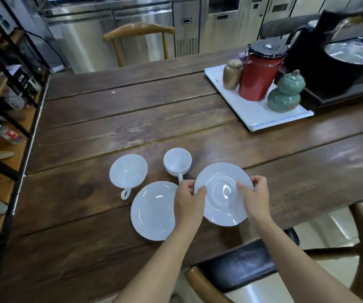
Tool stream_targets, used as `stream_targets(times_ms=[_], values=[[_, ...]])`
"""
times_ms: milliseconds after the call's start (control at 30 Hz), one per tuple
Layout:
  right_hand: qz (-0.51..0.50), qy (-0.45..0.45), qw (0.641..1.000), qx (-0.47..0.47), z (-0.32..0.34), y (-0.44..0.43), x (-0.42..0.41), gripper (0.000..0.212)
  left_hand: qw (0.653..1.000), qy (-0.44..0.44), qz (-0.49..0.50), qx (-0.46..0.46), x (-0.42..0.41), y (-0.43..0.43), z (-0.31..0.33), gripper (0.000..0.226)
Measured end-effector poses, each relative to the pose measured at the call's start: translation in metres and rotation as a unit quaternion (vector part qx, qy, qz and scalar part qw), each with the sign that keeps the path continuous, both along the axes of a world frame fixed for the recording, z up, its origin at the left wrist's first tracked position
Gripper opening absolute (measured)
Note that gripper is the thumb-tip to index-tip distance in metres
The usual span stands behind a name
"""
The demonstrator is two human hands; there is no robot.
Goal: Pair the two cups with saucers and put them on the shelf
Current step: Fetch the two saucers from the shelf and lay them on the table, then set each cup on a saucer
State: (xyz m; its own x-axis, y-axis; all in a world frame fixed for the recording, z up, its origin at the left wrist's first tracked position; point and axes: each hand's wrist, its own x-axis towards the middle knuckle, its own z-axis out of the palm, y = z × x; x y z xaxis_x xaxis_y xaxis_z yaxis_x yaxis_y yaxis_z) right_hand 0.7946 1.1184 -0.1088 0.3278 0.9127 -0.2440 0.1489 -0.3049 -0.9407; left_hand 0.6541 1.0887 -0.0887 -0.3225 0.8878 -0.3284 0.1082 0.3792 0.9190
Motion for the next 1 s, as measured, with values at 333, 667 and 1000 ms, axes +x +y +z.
stream_targets(times_ms=[333, 667, 1000], values=[[0.018, -0.050, 0.997, -0.063, -0.025, 0.061, 0.048, 0.013, 0.976, -0.196, -0.066, -0.063, 0.048, 0.042, -0.036, 0.029], [0.137, -0.212, 0.961, -0.114, -0.046, 0.083, 0.066, 0.041, 0.982, -0.169, -0.054, -0.063, 0.061, 0.055, -0.045, 0.071], [0.210, -0.337, 0.916, 0.063, -0.016, 0.100, 0.038, 0.026, 0.931, 0.296, 0.152, 0.147, -0.010, 0.050, 0.004, 0.010]])
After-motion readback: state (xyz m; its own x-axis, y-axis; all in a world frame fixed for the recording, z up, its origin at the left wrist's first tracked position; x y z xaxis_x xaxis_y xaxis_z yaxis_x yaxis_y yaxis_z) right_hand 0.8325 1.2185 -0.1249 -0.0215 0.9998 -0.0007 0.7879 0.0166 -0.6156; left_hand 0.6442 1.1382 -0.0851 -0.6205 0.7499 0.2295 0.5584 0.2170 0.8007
